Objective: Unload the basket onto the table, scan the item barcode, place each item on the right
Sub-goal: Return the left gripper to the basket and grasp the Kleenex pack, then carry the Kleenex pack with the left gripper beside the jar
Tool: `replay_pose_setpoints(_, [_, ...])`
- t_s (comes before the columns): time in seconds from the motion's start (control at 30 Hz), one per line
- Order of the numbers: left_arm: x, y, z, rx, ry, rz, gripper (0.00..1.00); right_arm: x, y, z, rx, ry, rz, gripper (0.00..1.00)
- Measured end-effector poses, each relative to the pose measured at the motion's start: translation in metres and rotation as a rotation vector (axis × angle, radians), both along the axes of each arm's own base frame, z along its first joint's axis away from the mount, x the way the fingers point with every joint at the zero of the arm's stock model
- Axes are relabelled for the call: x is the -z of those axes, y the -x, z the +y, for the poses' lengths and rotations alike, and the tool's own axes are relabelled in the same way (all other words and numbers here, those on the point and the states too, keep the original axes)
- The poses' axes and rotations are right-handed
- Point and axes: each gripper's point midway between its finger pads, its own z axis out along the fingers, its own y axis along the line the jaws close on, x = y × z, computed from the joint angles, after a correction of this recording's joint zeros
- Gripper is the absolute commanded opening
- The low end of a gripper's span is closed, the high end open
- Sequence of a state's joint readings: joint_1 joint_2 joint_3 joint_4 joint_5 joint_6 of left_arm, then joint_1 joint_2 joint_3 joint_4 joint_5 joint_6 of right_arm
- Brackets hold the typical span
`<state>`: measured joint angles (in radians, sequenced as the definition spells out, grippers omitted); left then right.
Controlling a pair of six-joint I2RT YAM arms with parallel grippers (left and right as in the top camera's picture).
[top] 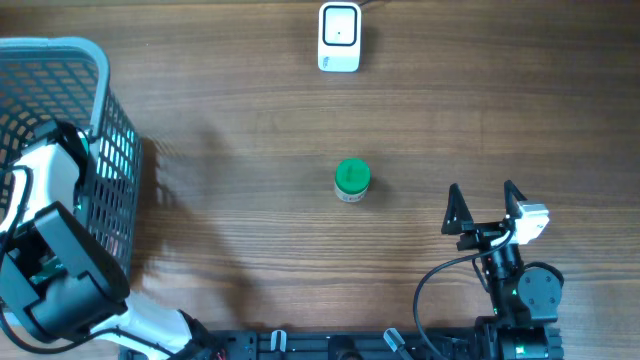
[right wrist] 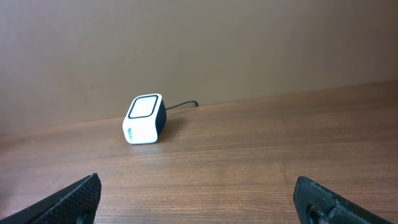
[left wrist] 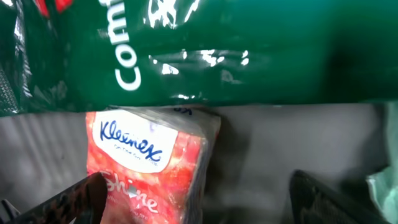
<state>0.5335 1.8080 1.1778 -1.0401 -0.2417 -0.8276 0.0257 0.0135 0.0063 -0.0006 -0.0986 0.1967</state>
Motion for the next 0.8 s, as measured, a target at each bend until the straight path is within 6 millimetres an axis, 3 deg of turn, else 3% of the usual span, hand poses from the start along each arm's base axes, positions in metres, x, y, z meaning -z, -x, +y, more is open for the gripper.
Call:
replay_pose_setpoints(0.07, [0.001, -0.001, 0.0, -0.002, -0.004, -0.017, 0.77, 0.0, 0.0, 0.0, 0.0, 0.0, 0.0, 1.0])
replay_pose_setpoints(0.17, [0.003, -0.001, 0.001, 0.0, -0.016, -0.036, 0.53, 0.0, 0.0, 0.0, 0.0, 0.0, 0.0, 1.0])
replay_pose_setpoints(0.27, [0.004, 0.005, 0.003, 0.007, -0.031, -0.009, 0.06, 0.0, 0.0, 0.0, 0.0, 0.0, 0.0, 1.0])
replay_pose_setpoints(0.47, [-0.003, 0.012, 0.005, 0.014, -0.042, 0.031, 0.04, 0.0, 0.0, 0.0, 0.0, 0.0, 0.0, 1.0])
replay_pose_setpoints(0.53, [-0.014, 0.013, 0.004, 0.015, -0.023, 0.055, 0.04, 0.0, 0.0, 0.0, 0.0, 0.0, 0.0, 1.0])
replay_pose_setpoints(0.6, [-0.047, -0.004, 0.013, 0.013, -0.039, 0.019, 0.04, 0.0, 0.0, 0.0, 0.0, 0.0, 0.0, 1.0])
replay_pose_setpoints(0.7, [-0.12, -0.037, 0.024, 0.01, -0.079, -0.125, 0.04, 0.0, 0.0, 0.0, 0.0, 0.0, 0.0, 1.0])
replay_pose_setpoints(0.73, [-0.162, -0.056, 0.027, 0.011, -0.101, -0.248, 0.04, 0.0, 0.0, 0.0, 0.0, 0.0, 0.0, 1.0])
replay_pose_setpoints(0.8, [-0.225, -0.072, 0.019, 0.026, -0.109, -0.437, 0.04, 0.0, 0.0, 0.0, 0.0, 0.0, 0.001, 1.0])
